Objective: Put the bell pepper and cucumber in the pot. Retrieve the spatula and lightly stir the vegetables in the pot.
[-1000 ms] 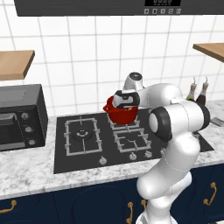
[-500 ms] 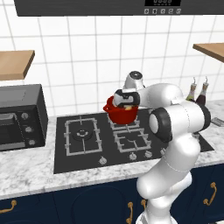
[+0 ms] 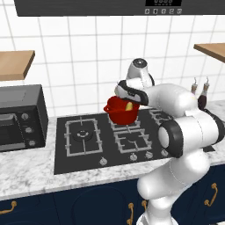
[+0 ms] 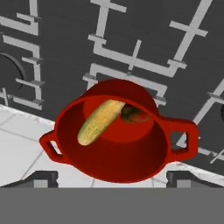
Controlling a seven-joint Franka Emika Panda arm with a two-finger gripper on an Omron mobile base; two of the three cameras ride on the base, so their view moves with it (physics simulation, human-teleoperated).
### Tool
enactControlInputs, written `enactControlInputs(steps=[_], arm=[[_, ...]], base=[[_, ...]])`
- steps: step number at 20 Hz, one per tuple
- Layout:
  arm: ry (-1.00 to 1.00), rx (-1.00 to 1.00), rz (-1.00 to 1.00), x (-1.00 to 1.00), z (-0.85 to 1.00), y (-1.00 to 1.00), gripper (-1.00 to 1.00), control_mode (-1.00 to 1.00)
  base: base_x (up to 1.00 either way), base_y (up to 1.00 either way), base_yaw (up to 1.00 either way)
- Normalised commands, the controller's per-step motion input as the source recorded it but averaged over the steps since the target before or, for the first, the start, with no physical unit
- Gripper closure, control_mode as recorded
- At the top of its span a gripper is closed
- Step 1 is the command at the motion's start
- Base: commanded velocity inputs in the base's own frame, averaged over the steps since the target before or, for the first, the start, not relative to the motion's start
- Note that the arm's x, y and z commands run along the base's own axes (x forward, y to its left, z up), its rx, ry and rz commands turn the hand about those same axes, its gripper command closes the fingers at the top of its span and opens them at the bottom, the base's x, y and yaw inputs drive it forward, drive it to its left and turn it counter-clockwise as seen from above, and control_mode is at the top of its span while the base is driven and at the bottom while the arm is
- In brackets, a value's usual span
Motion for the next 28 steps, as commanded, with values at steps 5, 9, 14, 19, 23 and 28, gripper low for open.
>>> enactControlInputs(steps=[5,9,14,19,23,28], arm=[[0.03,-0.01,-0.05,-0.95,0.41,-0.33,-1.00,-1.00],[0.14,-0.03,0.00,-1.00,0.12,-0.70,-1.00,-1.00],[0.13,-0.02,0.00,-1.00,0.01,-0.84,-1.00,-1.00],[0.09,-0.02,0.00,-1.00,0.00,-0.98,-1.00,-1.00],[0.04,0.00,0.00,-1.00,-0.02,-0.99,-1.00,-1.00],[0.03,0.00,-0.01,-0.79,-0.04,-0.75,-1.00,-1.00]], base=[[0.00,0.00,0.00],[0.00,0.00,0.00],[0.00,0.00,0.00],[0.00,0.00,0.00],[0.00,0.00,0.00],[0.00,0.00,0.00]])
